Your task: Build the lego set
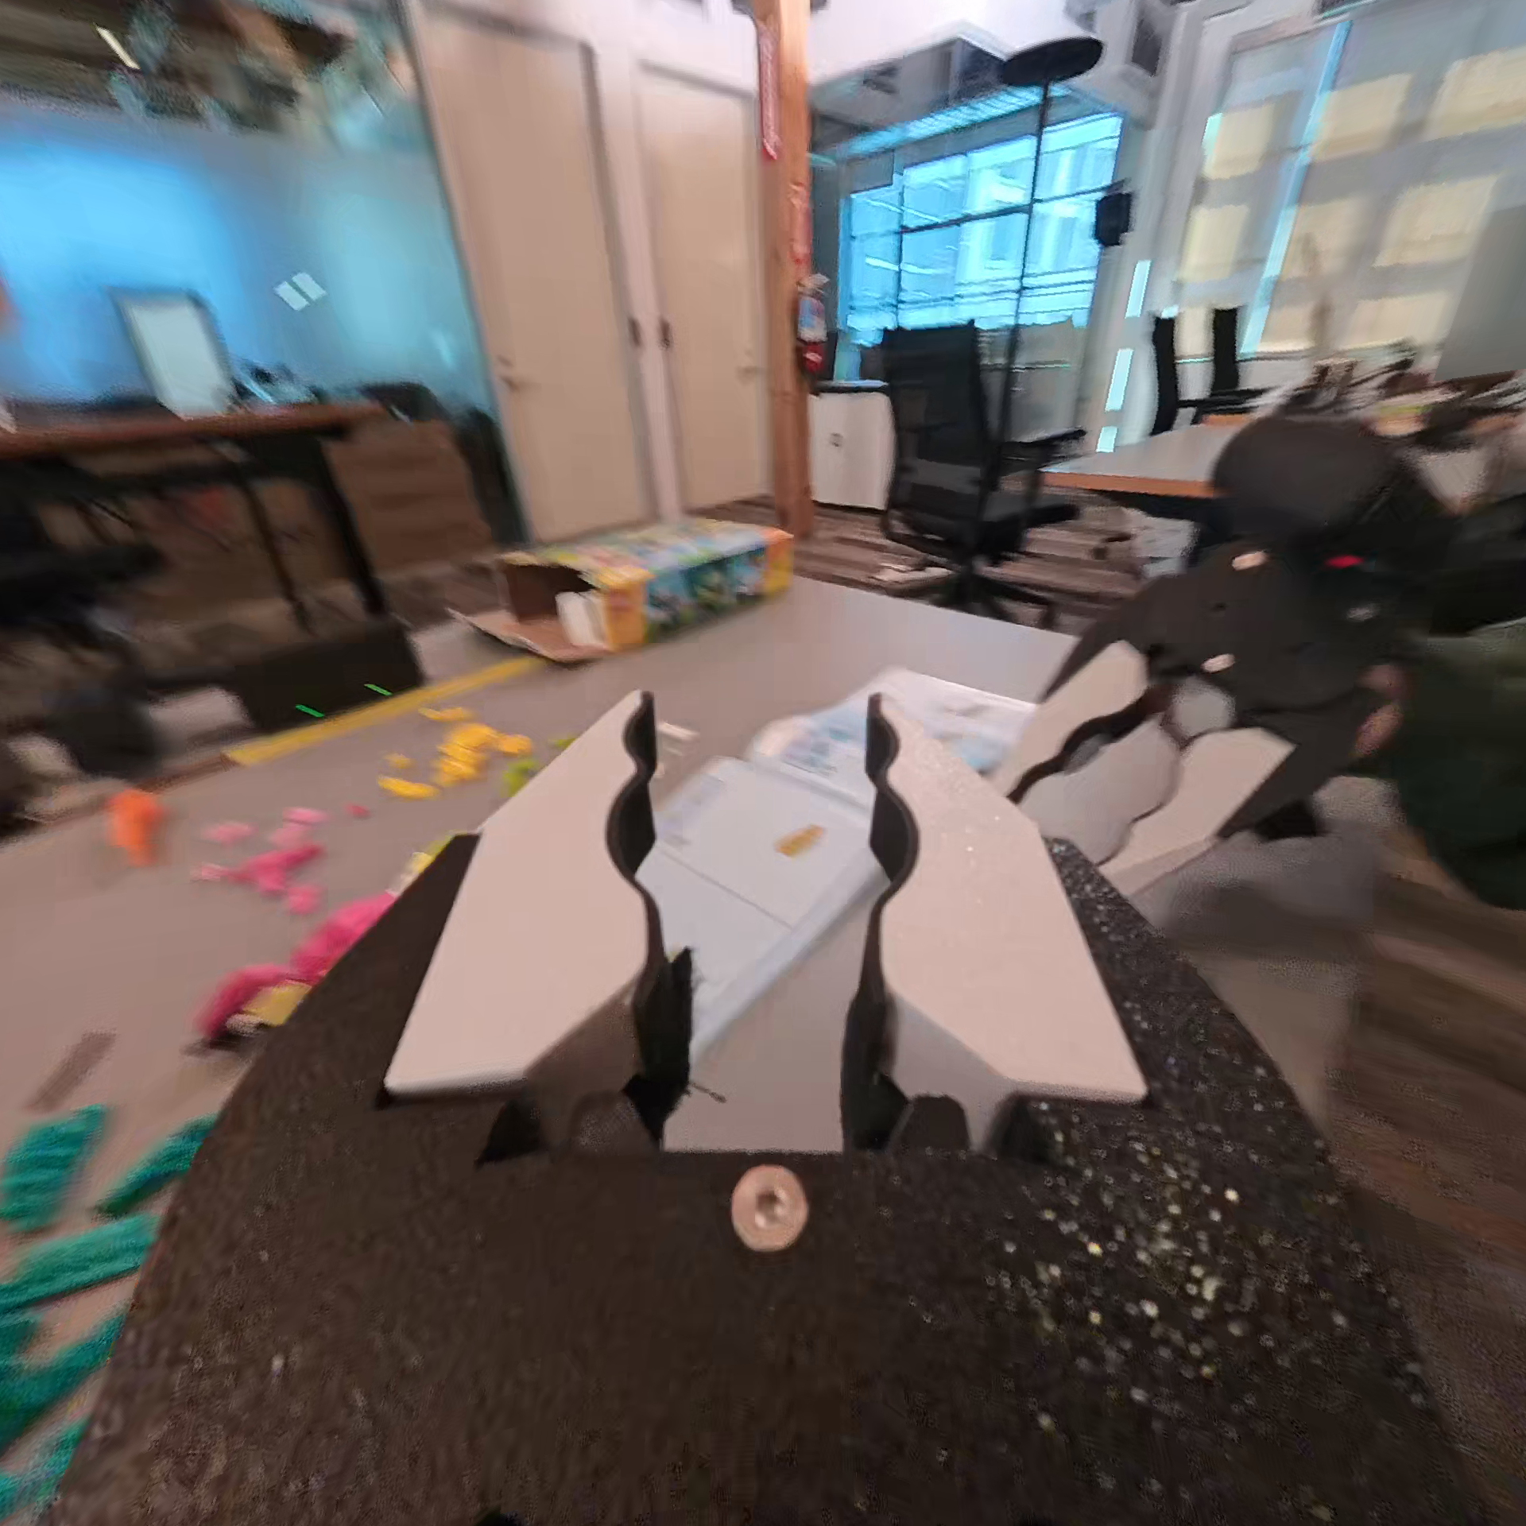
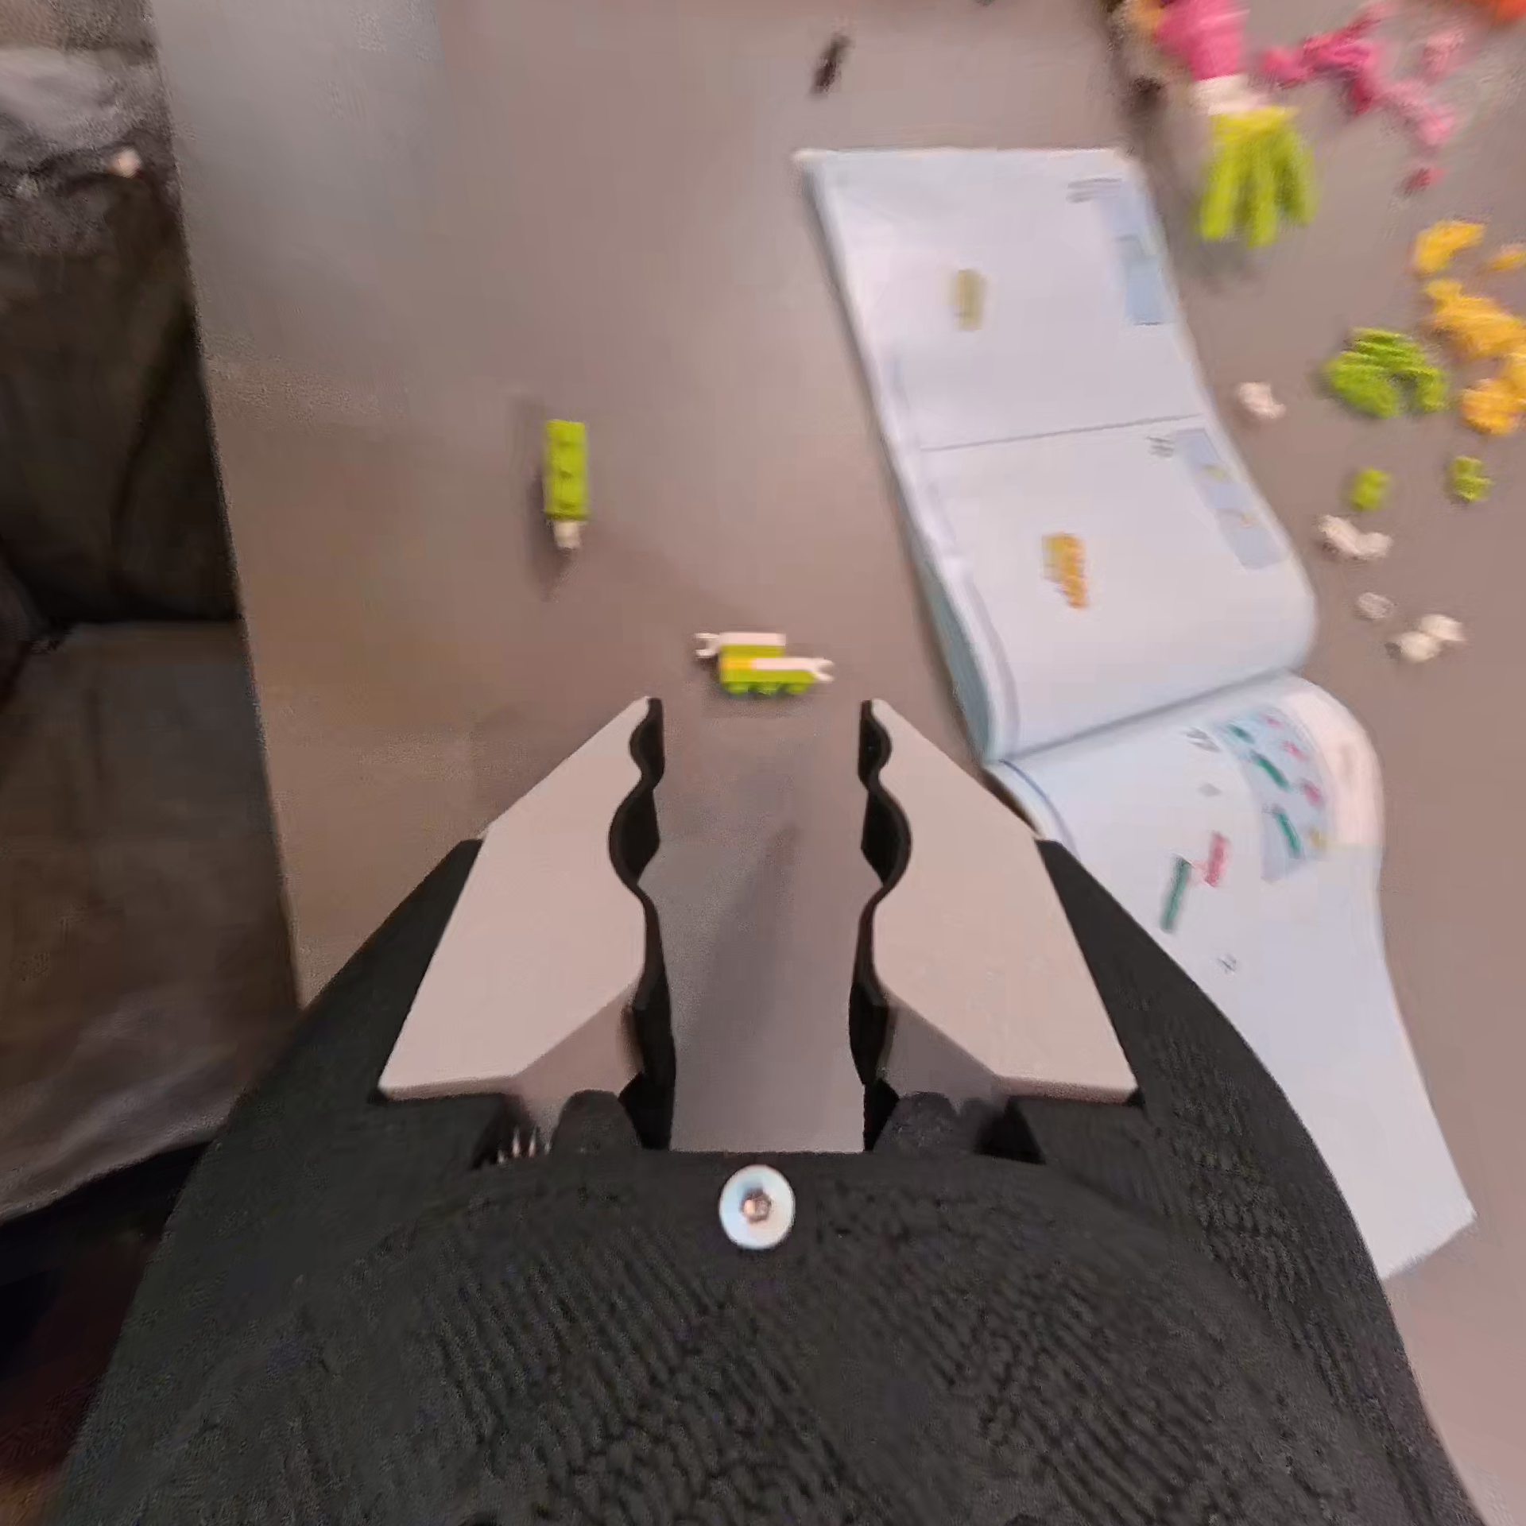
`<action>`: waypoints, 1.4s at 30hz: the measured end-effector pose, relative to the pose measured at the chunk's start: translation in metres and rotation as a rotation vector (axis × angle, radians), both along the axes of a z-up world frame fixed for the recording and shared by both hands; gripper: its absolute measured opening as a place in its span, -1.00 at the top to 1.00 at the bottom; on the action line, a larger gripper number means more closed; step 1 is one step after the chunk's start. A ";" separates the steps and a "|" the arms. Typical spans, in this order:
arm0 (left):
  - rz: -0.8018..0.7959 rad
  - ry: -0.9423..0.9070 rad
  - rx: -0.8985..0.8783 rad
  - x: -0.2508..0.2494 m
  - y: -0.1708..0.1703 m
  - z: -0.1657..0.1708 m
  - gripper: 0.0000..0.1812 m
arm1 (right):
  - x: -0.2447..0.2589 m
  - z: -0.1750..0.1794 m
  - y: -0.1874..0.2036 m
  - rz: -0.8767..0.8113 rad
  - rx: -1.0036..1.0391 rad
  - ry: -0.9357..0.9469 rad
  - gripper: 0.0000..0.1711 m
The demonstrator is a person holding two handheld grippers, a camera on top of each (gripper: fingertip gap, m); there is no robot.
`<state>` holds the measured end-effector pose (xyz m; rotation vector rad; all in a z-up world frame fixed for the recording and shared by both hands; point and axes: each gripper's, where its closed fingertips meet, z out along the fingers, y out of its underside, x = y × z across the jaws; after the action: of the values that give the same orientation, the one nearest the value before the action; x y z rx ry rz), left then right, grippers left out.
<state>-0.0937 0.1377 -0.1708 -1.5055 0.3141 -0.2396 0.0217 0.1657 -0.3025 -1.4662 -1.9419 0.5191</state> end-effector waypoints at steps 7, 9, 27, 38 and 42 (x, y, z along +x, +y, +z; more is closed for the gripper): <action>0.036 0.330 0.195 -0.028 0.005 0.009 0.41 | 0.046 0.099 0.089 -0.376 0.150 0.855 0.42; -0.027 0.391 0.210 -0.020 0.004 -0.005 0.43 | 0.063 0.108 0.102 -0.456 0.206 0.933 0.43; -0.074 0.263 0.270 -0.029 0.006 -0.025 0.47 | 0.078 0.087 0.153 -0.679 0.538 0.740 0.61; 0.093 0.321 0.132 -0.055 -0.010 -0.049 0.51 | 0.087 0.088 0.164 -0.744 0.596 0.714 0.65; 0.116 0.182 0.148 -0.072 -0.008 -0.041 0.53 | 0.091 0.089 0.170 -0.770 0.615 0.709 0.67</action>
<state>-0.1654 0.1296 -0.2118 -1.3963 0.3798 0.0139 0.1126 0.3354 -0.2139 -1.2434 -0.7787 0.0403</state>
